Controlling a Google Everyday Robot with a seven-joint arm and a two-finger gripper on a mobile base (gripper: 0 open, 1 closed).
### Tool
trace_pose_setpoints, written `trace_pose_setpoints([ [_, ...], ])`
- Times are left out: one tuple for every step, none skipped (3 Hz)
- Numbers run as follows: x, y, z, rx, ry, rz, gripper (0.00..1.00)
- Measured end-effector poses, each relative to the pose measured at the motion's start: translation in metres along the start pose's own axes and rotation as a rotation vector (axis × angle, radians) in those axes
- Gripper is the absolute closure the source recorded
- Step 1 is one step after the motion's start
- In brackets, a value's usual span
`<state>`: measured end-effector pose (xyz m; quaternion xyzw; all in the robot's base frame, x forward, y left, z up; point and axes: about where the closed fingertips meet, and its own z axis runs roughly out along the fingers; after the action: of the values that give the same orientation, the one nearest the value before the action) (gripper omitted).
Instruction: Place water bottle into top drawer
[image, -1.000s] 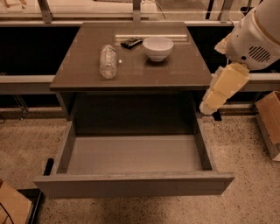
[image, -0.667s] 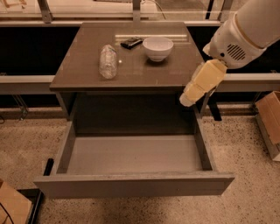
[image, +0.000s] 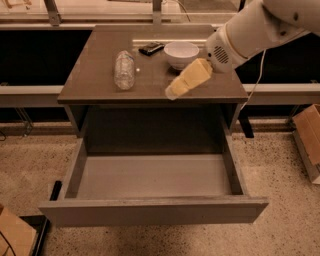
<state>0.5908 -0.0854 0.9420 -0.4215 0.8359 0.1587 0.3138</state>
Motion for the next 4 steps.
trace_pose_setpoints([
  [-0.004,-0.002,0.001,0.009,-0.014,0.015,0.0],
  [0.004,-0.002,0.009,0.004,-0.031,0.09,0.0],
  [-0.012,0.002,0.042,-0.011,-0.094,0.155,0.0],
  [-0.042,0.0,0.083,-0.011,-0.162,0.178,0.0],
])
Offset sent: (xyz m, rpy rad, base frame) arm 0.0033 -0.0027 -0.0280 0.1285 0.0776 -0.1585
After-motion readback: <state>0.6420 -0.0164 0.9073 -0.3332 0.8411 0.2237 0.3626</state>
